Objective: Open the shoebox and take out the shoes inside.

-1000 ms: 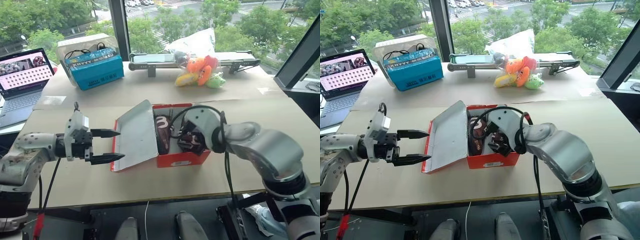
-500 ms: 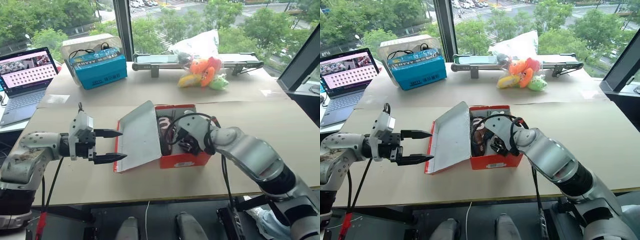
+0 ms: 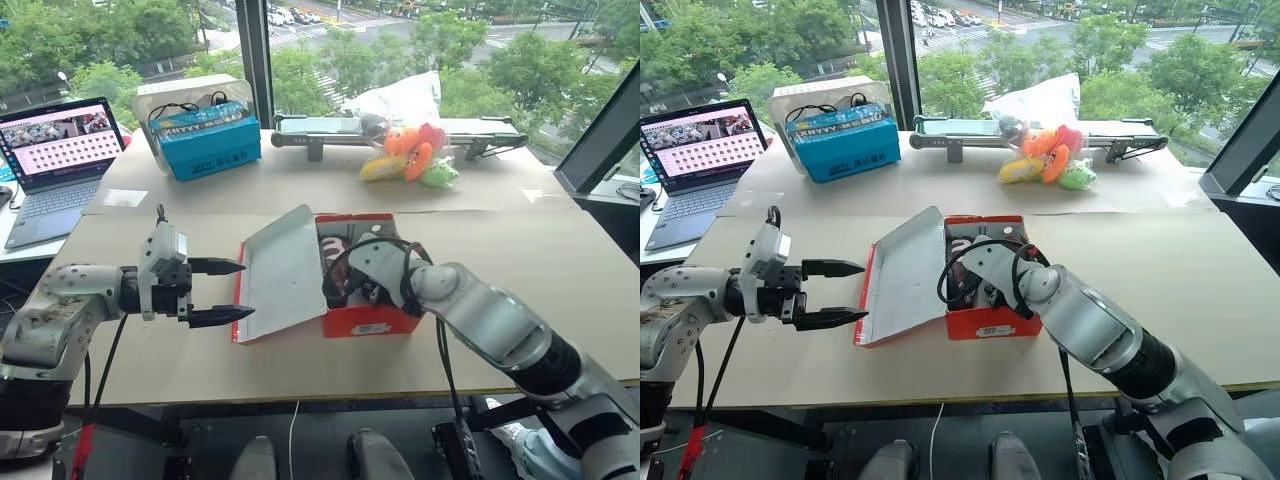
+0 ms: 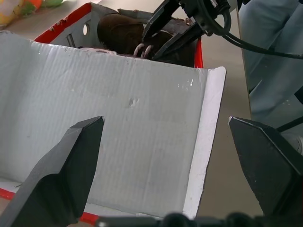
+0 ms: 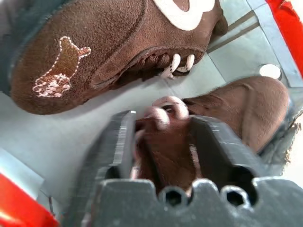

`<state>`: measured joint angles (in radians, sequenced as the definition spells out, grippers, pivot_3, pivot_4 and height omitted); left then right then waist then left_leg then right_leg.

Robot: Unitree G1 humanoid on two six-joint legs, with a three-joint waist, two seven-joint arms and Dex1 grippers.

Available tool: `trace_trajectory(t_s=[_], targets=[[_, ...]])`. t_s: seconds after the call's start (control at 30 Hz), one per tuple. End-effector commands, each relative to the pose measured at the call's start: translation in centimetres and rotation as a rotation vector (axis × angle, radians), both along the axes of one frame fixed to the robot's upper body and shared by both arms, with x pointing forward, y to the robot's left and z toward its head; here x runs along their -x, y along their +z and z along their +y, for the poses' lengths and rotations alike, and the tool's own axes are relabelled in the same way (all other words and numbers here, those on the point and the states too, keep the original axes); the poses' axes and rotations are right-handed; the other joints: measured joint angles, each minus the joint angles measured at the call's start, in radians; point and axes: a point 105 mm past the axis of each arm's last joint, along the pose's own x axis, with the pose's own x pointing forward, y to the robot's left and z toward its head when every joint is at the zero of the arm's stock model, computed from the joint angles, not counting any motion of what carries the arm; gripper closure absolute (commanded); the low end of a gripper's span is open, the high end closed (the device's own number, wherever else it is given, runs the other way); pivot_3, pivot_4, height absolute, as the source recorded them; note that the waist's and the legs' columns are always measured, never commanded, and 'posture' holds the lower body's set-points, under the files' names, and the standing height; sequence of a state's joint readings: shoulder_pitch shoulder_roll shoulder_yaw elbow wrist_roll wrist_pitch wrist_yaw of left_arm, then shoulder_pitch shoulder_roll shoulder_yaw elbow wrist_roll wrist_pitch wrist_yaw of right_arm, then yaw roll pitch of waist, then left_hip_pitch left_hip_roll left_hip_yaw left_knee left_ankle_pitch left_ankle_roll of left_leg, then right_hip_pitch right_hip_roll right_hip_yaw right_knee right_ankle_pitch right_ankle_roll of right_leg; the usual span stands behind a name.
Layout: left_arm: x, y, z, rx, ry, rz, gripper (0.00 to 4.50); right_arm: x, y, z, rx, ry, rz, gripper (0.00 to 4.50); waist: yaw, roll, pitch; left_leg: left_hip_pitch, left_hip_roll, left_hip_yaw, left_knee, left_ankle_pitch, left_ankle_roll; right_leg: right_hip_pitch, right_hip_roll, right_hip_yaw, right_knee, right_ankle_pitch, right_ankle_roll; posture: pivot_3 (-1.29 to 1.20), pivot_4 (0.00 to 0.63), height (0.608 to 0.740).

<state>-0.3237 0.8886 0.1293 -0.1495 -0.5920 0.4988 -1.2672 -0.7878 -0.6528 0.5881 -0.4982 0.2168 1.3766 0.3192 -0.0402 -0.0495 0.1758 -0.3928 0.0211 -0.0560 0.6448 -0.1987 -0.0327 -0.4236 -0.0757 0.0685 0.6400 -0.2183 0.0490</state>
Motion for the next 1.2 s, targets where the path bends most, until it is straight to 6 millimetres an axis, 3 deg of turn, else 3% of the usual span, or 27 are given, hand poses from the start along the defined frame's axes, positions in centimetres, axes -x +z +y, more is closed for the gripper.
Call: trace_trajectory(t_s=[0.03, 0.1, 0.23, 0.43, 0.67, 1.07, 1.2], targets=[[0.2, 1.2, -0.3, 0.001, -0.017, -0.061, 0.0, 0.1, -1.9, -1.0, 0.039, -0.04, 0.065, 4.03, 0.001, 0.0, 0.0, -0.001, 0.0, 0.0, 0.0, 0.0, 0.0, -0.001, 0.0, 0.0, 0.0, 0.0, 0.0, 0.0, 0.15, 0.706], [0.2, 1.3, -0.3, 0.001, -0.018, -0.063, 0.0, 0.1, -1.9, -1.0, 0.037, -0.039, 0.063, 4.42, -0.002, 0.0, 0.0, -0.001, 0.0, 0.0, 0.0, 0.0, 0.0, -0.001, 0.0, 0.0, 0.0, 0.001, 0.002, 0.0, 0.15, 0.706], [0.1, 1.3, -0.3, 0.001, -0.018, -0.064, 0.0, -0.2, -1.5, -1.0, 0.036, -0.046, 0.048, 4.42, -0.002, 0.0, 0.0, -0.002, 0.001, 0.0, -0.001, 0.0, 0.0, -0.002, 0.001, 0.0, 0.0, 0.001, 0.002, 0.0, 0.15, 0.706], [-0.1, 1.2, -0.4, 0.001, -0.023, -0.064, 0.0, -0.8, 0.7, -0.9, -0.026, -0.068, -0.002, 4.42, -0.003, 0.001, 0.0, -0.002, 0.001, 0.0, -0.001, 0.0, 0.0, -0.002, 0.0, 0.0, 0.0, 0.001, 0.002, 0.0, 0.15, 0.706], [-0.4, 1.1, -0.5, 0.0, -0.029, -0.059, 0.0, -1.0, 5.0, -0.8, -0.23, -0.088, -0.021, 4.42, -0.003, 0.002, 0.001, -0.009, 0.0, 0.0, -0.001, 0.0, 0.0, -0.01, 0.0, 0.0, 0.001, 0.001, 0.002, 0.0, 0.15, 0.706], [-0.6, 1.0, -0.4, -0.008, -0.032, -0.052, 0.0, -0.3, 6.2, -2.2, -0.309, -0.106, -0.009, 4.42, -0.005, 0.003, 0.002, -0.015, 0.0, 0.0, 0.0, 0.0, 0.0, -0.016, 0.001, 0.0, 0.002, 0.002, 0.002, 0.0, 0.15, 0.706], [-0.8, 1.0, -0.4, -0.01, -0.031, -0.049, 0.0, -0.2, 8.5, -1.4, -0.425, -0.053, -0.053, 4.42, -0.006, 0.003, 0.002, -0.015, 0.0, 0.0, 0.0, 0.0, 0.0, -0.016, 0.001, 0.0, 0.002, 0.002, 0.002, 0.0, 0.15, 0.706]])
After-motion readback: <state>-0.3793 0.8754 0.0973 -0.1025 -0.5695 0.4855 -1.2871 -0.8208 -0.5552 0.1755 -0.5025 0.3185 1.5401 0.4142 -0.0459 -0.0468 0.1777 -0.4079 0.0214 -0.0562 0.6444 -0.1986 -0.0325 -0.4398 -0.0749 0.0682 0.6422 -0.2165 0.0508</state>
